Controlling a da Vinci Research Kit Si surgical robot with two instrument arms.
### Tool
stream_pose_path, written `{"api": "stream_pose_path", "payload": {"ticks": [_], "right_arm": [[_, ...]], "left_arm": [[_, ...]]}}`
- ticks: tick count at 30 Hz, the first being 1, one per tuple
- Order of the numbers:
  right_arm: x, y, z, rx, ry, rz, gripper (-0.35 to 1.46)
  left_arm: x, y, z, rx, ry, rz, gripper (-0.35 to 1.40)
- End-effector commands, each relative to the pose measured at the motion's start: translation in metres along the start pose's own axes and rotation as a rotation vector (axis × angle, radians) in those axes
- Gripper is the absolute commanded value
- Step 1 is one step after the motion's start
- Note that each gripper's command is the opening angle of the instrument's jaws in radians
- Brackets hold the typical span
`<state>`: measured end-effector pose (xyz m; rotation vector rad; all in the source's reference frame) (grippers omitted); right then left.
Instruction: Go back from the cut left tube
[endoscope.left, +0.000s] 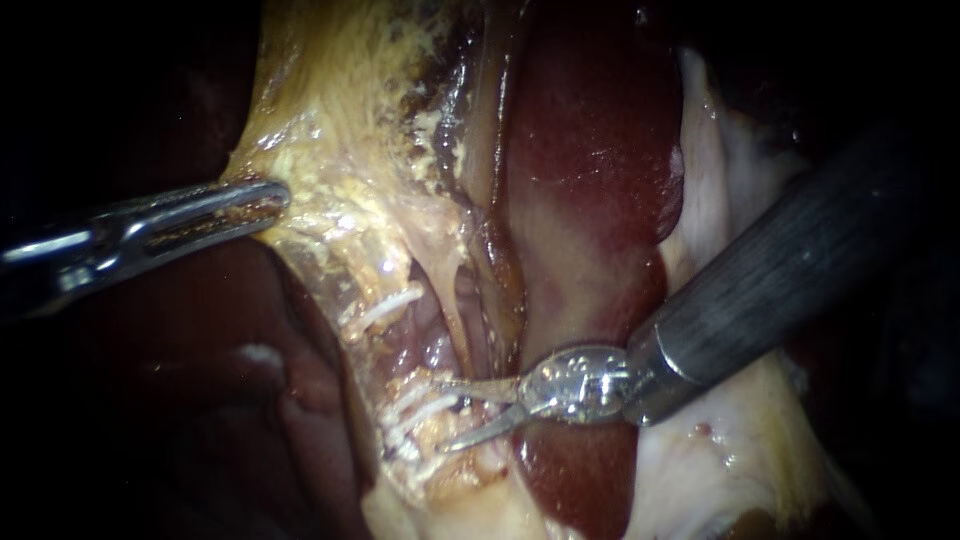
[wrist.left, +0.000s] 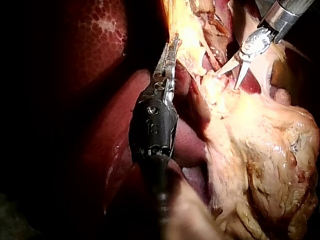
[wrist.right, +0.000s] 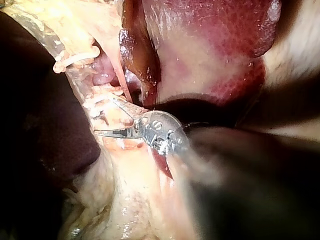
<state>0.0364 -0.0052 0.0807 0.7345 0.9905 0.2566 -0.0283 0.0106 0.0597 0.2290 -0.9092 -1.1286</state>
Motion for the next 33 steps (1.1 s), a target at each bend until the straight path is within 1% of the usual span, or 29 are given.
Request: {"api": "stream_pose_path", "payload": {"ticks": [1,5,8,9,12,15,17,21,24,25,28,33], "right_arm": [[0.0001,0.0000,-0.0002,0.000,0.000,0.000,0.72],[0.0005,-0.0003,-0.0015,0.008,0.001,0.003,0.78],[0.0013,-0.0004,-0.0035,0.004,0.006,0.009,0.78],[0.0016,-0.0005,-0.0045,-0.003,0.006,0.019,0.81],[0.0025,-0.0005,-0.0070,-0.018,0.017,-0.012,0.94],[0.0033,-0.0005,-0.0098,-0.032,0.024,-0.053,0.94],[0.0037,-0.0003,-0.0114,-0.046,0.029,-0.087,0.99],[0.0050,0.0002,-0.0149,-0.100,0.047,-0.188,1.13],[0.0058,0.0005,-0.0168,-0.147,0.061,-0.233,1.26],[0.0061,0.0007,-0.0176,-0.164,0.065,-0.247,1.28],[0.0066,0.0007,-0.0193,-0.183,0.063,-0.267,1.30],[0.0069,0.0005,-0.0206,-0.206,0.063,-0.272,1.30]], "left_arm": [[0.0000,0.0000,0.0000,0.000,0.000,0.000,-0.35],[0.0000,0.0000,0.0000,0.000,0.000,0.000,-0.35],[0.0001,0.0000,0.0000,0.000,0.000,0.001,-0.35],[0.0001,0.0000,0.0000,0.000,0.000,0.001,-0.35],[0.0001,0.0000,0.0000,0.000,0.000,0.001,-0.35],[0.0001,0.0000,0.0000,0.000,0.000,0.001,-0.35],[0.0001,0.0000,0.0000,0.000,0.000,0.001,-0.35],[0.0001,0.0000,0.0000,0.000,0.000,0.001,-0.35],[0.0001,0.0000,0.0000,0.000,0.000,0.001,-0.35],[0.0001,0.0000,0.0000,0.000,0.000,0.001,-0.35],[0.0001,0.0000,0.0000,-0.003,-0.001,0.001,-0.35],[0.0002,-0.0001,0.0001,-0.005,-0.002,0.001,-0.35]]}}
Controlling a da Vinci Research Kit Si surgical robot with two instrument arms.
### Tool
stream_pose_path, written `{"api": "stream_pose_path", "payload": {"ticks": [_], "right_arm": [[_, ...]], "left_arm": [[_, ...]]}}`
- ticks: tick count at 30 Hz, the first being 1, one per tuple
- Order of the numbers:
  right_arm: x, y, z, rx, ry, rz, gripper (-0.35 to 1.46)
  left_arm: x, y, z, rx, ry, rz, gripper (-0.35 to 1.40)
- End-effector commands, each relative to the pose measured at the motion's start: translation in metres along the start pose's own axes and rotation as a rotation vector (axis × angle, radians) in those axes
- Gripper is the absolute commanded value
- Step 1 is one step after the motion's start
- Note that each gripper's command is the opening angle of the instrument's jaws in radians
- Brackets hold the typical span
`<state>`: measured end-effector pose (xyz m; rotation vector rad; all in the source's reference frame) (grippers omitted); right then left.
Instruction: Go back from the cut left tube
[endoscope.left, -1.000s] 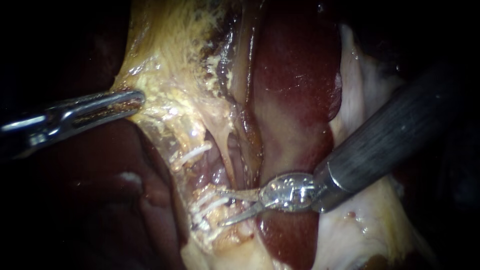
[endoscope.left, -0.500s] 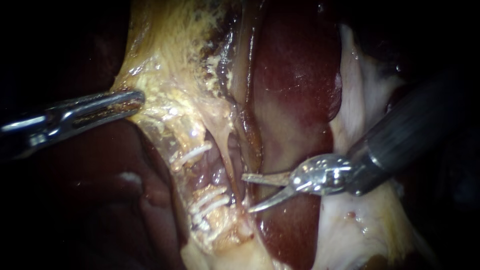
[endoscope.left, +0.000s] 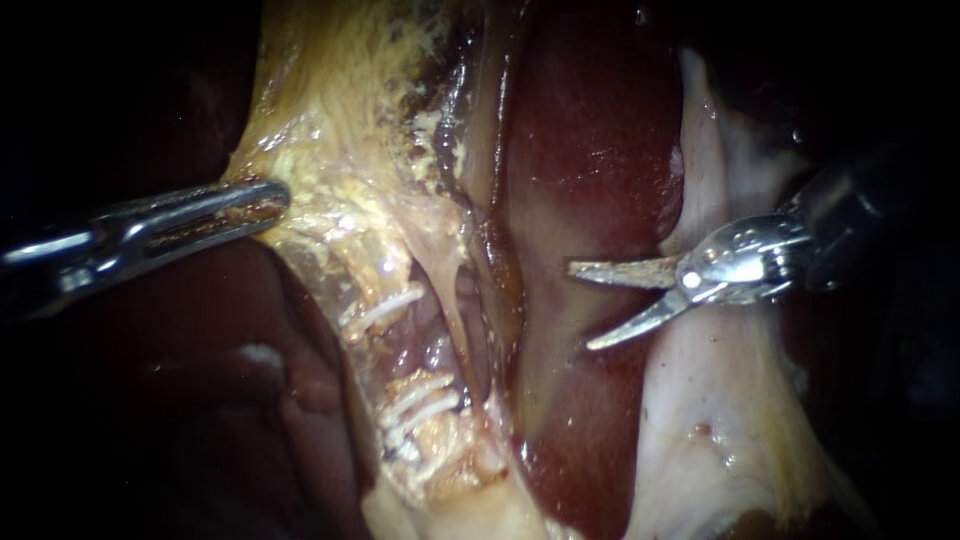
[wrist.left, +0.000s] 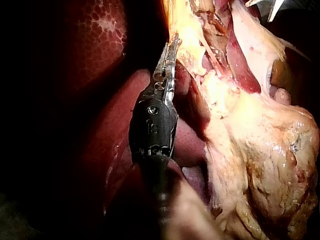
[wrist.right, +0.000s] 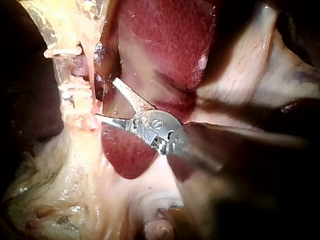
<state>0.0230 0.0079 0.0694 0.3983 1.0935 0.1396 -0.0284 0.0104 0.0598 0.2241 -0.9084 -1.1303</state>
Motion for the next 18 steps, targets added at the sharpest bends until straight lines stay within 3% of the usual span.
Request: {"api": "stream_pose_path", "payload": {"ticks": [1,18], "right_arm": [[0.0000,0.0000,-0.0001,0.004,0.003,0.002,1.30],[-0.0002,-0.0009,0.0020,0.022,0.052,-0.014,1.35]], "left_arm": [[0.0001,-0.0001,0.0001,0.002,0.000,0.000,-0.35],[0.0016,0.0001,0.0028,0.014,-0.003,0.006,-0.35]]}}
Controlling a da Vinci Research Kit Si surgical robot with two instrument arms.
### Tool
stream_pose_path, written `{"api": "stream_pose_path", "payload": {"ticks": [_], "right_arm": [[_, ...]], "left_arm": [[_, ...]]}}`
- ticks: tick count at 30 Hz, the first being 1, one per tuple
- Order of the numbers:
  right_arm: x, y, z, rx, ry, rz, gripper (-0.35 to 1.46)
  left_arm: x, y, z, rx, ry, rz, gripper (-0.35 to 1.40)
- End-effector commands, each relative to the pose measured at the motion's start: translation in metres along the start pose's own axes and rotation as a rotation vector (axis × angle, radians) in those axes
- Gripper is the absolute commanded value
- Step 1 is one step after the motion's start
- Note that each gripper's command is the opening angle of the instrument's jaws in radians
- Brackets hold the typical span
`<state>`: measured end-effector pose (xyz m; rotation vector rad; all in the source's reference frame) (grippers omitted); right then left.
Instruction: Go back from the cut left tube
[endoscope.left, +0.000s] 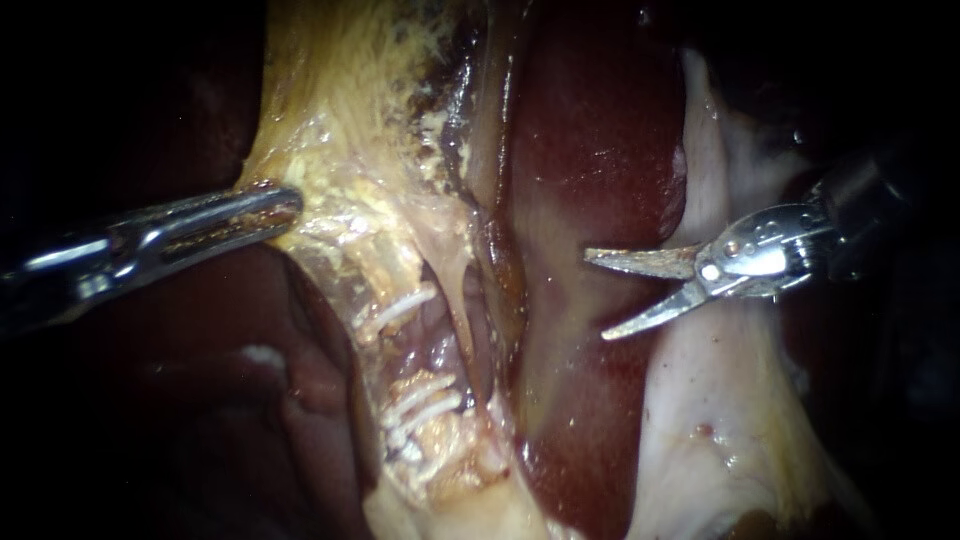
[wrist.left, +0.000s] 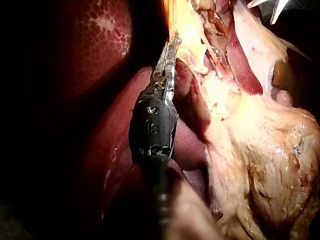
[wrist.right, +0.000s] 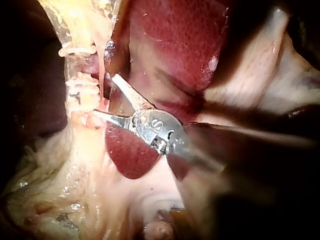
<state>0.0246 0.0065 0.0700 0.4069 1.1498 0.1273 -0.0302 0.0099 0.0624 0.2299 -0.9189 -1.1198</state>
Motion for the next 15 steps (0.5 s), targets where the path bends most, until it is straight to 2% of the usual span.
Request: {"api": "stream_pose_path", "payload": {"ticks": [1,8,15], "right_arm": [[-0.0001,0.0000,0.0001,0.002,-0.001,-0.001,1.35],[-0.0004,0.0000,0.0002,0.004,0.000,-0.002,1.35],[-0.0003,0.0000,0.0002,0.005,0.000,-0.002,1.35]], "left_arm": [[0.0002,-0.0001,0.0004,0.003,-0.003,0.000,-0.35],[0.0013,-0.0004,0.0045,0.018,0.017,0.006,-0.35],[0.0001,-0.0014,0.0079,0.027,0.020,-0.001,-0.35]]}}
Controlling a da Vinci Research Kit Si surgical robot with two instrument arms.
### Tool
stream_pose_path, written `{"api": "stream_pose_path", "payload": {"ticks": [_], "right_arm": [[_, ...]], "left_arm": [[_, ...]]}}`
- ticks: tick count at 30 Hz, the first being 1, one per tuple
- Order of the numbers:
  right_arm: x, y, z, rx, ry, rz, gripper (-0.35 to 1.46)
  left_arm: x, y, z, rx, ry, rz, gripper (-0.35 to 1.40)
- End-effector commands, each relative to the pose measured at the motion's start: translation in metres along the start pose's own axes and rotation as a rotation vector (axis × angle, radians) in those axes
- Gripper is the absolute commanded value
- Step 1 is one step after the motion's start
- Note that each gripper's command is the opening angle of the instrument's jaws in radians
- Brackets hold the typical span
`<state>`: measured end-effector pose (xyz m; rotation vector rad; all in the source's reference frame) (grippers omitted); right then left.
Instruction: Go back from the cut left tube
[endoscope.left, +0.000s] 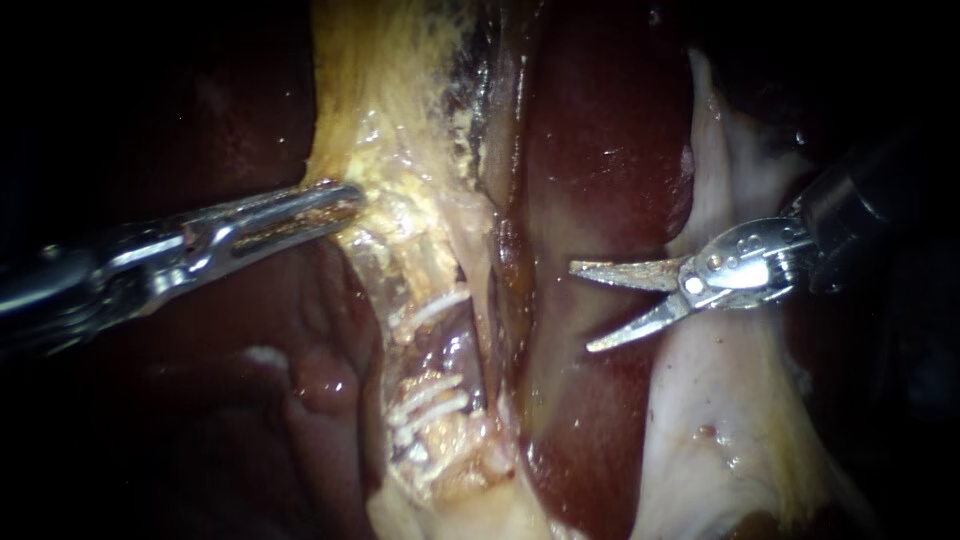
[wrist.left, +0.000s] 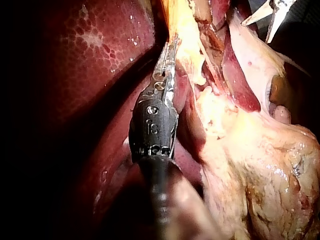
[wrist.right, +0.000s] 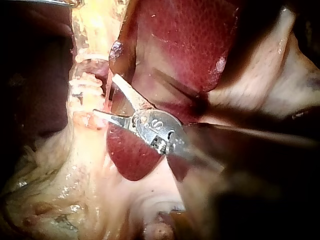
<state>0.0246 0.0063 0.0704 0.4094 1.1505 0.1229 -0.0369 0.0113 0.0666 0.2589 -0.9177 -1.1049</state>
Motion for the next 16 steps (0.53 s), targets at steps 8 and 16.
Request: {"api": "stream_pose_path", "payload": {"ticks": [8,16], "right_arm": [[0.0001,0.0000,-0.0001,0.001,0.000,0.000,1.35],[0.0001,0.0000,-0.0001,0.001,0.000,0.000,1.35]], "left_arm": [[-0.0001,-0.0009,0.0012,0.014,0.005,-0.003,-0.35],[-0.0001,-0.0009,0.0011,0.015,0.005,-0.003,-0.35]]}}
